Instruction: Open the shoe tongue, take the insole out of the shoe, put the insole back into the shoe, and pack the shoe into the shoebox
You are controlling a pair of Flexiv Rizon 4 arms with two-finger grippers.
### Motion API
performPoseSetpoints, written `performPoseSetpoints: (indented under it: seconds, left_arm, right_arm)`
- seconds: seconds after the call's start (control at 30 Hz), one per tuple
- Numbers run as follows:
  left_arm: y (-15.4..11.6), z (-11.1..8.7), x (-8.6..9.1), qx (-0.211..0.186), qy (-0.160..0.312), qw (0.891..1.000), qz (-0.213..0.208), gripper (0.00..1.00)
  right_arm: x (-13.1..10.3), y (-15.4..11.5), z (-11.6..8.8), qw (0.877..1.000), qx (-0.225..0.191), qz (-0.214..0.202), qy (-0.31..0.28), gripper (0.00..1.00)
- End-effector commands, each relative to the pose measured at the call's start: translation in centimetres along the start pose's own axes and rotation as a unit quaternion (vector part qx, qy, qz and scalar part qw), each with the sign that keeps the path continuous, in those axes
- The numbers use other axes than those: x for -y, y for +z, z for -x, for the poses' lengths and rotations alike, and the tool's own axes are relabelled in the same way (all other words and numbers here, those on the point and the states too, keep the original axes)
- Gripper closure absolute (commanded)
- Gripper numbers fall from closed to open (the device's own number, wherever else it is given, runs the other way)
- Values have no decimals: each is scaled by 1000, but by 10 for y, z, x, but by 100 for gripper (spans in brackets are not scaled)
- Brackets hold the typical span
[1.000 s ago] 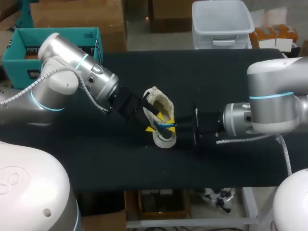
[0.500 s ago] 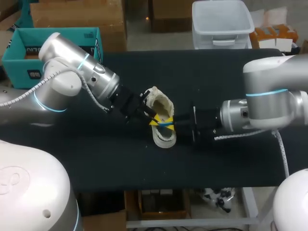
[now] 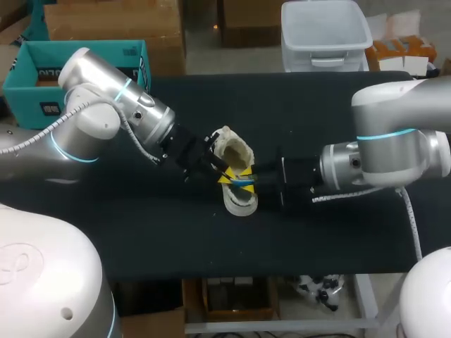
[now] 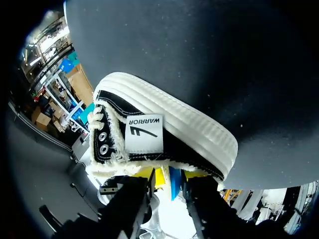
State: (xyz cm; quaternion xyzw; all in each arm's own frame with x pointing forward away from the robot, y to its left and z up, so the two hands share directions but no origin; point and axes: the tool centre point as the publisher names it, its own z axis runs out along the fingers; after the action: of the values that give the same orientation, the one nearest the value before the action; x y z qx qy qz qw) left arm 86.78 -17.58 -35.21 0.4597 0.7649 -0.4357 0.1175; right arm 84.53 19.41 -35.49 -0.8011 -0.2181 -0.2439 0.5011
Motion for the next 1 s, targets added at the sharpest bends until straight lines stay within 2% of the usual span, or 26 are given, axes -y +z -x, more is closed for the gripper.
performPoseSetpoints:
  seconds: [0.03,0.17,0.2,0.23,0.4,0.43,0.47,0.5,0.7,0.8,1.0]
  left_arm:
    - [2,-1,0,2,-1,1000,0,100]
    - [2,-1,0,3,-2,1000,1,100]
    - [2,-1,0,3,-3,1000,1,100]
    - [3,-1,0,4,-3,1000,1,100]
    - [-2,-2,5,2,-6,1000,3,99]
    - [-6,-2,8,2,-7,1000,3,59]
    - [-10,-3,10,1,-9,1000,4,10]
    - [-15,-3,13,2,-10,1000,5,0]
    - [-49,-4,30,13,-21,1000,12,0]
    - [-66,-2,36,12,-43,999,26,0]
    - [-98,2,43,18,-126,991,51,0]
  right_arm:
    - [18,-10,3,1000,-3,26,-2,73]
    - [20,-13,7,1000,-5,30,-1,80]
    - [20,-13,8,1000,-6,30,-1,88]
    - [20,-13,8,1000,-6,31,-1,100]
    - [13,-11,10,1000,-2,25,4,100]
    - [11,-10,10,1000,0,23,5,100]
    - [9,-9,10,1000,2,22,6,100]
    - [7,-9,11,1000,3,22,8,100]
    - [-2,-5,16,999,18,27,9,100]
    - [-3,-3,18,999,30,33,4,100]
    - [-1,1,22,995,78,67,-8,100]
